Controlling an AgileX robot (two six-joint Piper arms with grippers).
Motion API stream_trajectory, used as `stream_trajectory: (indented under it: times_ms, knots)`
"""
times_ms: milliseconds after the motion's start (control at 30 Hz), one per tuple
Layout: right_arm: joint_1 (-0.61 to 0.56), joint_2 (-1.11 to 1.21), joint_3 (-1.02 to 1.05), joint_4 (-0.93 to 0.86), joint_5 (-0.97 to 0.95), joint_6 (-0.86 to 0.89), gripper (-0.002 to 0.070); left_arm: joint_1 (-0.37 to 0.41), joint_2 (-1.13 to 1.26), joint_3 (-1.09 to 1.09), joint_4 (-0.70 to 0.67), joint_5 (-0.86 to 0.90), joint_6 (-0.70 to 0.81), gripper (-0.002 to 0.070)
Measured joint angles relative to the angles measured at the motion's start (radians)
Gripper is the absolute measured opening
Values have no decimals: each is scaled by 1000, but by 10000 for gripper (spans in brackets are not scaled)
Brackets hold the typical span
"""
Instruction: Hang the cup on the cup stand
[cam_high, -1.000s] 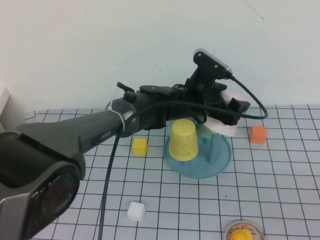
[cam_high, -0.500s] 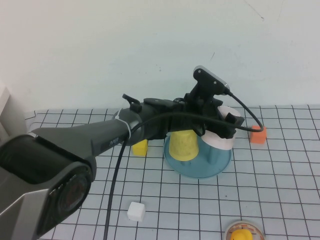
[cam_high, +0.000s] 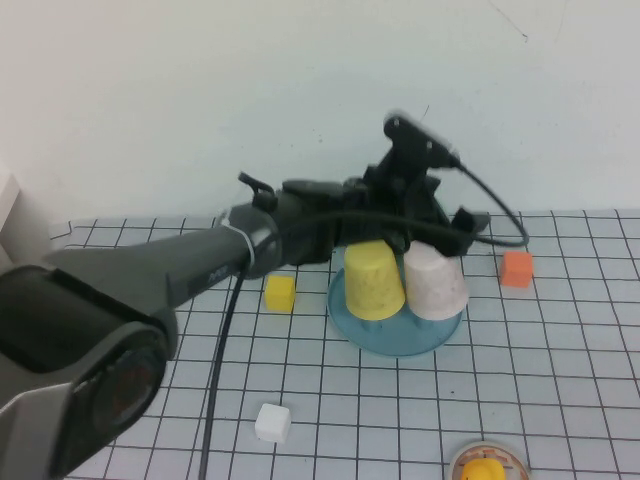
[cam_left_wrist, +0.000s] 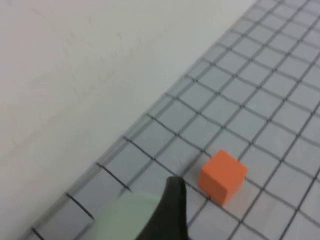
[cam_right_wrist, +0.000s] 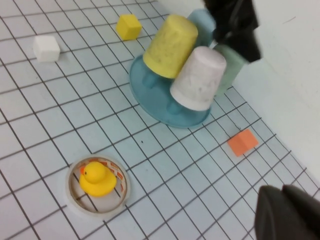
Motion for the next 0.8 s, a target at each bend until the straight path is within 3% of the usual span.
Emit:
stream_trajectory:
  times_ms: [67, 167, 267, 333, 400, 600, 800]
  knots:
    - [0, 0, 0, 0, -11, 5, 1, 0, -34, 0, 0, -16, -9, 624]
    - [0, 0, 0, 0, -62, 12, 1, 0, -110, 0, 17, -71, -15, 501]
    - [0, 0, 0, 5, -128, 12, 1, 0, -192, 0, 110, -153, -15, 309]
    - [0, 0, 0, 18, -150, 7, 1, 0, -254, 0, 170, -186, -15, 140]
    - [0, 0, 0, 34, -157, -12, 1, 0, -314, 0, 215, -193, -15, 64]
    - [0, 0, 5, 91, -276, -72, 1, 0, -512, 0, 279, -137, -25, 6]
    - [0, 0, 81, 105, -472, -70, 0, 0, -701, 39, 581, -88, -215, 0]
